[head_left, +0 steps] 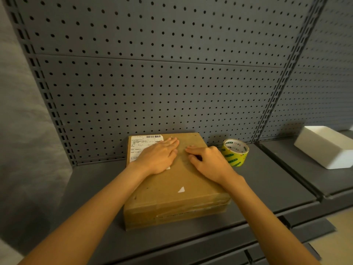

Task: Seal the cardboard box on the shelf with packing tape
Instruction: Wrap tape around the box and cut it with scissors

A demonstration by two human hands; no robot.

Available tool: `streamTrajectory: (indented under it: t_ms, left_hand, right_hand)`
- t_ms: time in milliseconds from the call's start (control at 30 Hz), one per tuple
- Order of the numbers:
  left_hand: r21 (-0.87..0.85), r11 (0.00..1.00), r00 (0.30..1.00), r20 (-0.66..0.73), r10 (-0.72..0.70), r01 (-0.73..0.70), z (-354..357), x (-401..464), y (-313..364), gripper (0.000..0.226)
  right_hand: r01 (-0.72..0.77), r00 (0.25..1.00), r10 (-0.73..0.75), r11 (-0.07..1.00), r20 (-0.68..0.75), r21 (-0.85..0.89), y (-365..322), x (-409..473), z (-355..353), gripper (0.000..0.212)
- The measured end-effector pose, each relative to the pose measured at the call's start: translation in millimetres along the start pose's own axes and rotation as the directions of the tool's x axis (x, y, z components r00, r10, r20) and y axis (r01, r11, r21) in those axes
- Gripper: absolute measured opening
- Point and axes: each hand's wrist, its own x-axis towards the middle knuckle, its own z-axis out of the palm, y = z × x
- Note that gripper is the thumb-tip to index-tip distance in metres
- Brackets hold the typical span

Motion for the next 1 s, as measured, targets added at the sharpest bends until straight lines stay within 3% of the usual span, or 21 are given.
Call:
streamTrajectory:
  t_ms: [133,233,333,567,633,733,767,833,900,1000]
  left_hand:
    - [-0.011,0.999,0.999,0.012,0.037,-0.037,1.1,0.8,-2.8,0.05]
    - [-0.016,0.999,0.999,0.007,0.041,-0.041,1.8,1.9,-4.4,0.051]
    - [-0.027,0.999,1.0,-0.006,0.031,-0.031,3.5,3.1,-5.7,0.052]
    - [0.049,0.999,0.997,-0.081,-0.002,0.006,-9.7,10.8,8.1,0.043]
    - [0.133,0.991,0.989,-0.151,-0.001,0.021,-16.6,19.2,21.0,0.049]
    - [0.232,0.968,0.977,-0.21,-0.041,0.091,-21.3,34.4,43.7,0.051]
    - [0.188,0.977,0.968,-0.244,-0.056,0.103,-19.5,39.5,50.2,0.047]
    - [-0.111,0.992,0.946,-0.311,-0.094,0.061,-10.5,47.9,57.7,0.035]
    - [-0.486,0.872,0.936,-0.328,-0.127,-0.051,-2.4,51.3,61.4,0.046]
    - [-0.67,0.723,0.928,-0.354,-0.111,-0.169,1.2,53.4,66.9,0.068]
  right_hand:
    - [-0.137,0.969,0.162,0.981,-0.188,0.138,19.2,0.7,-17.0,0.036]
    - [-0.281,0.914,0.288,0.957,-0.286,0.067,59.5,2.6,-27.6,0.033]
    - [-0.42,0.884,0.4,0.907,-0.242,-0.036,94.1,3.2,-32.5,0.03]
    - [-0.372,0.915,0.402,0.864,0.021,-0.338,114.2,-0.3,-23.5,0.031]
    - [-0.361,0.921,0.39,0.86,0.009,-0.361,109.4,-2.4,-25.4,0.031]
    - [-0.364,0.931,0.361,0.897,-0.061,-0.251,98.5,-2.6,-35.9,0.026]
    - [-0.351,0.936,0.338,0.917,-0.097,-0.189,93.9,-2.4,-41.4,0.026]
    - [-0.284,0.948,0.268,0.956,-0.174,-0.074,81.8,-2.6,-54.7,0.029]
    - [-0.193,0.957,0.187,0.981,-0.22,-0.004,68.4,-4.1,-66.5,0.021]
    - [-0.091,0.971,0.1,0.995,-0.218,0.05,49.3,-9.8,-76.1,0.009]
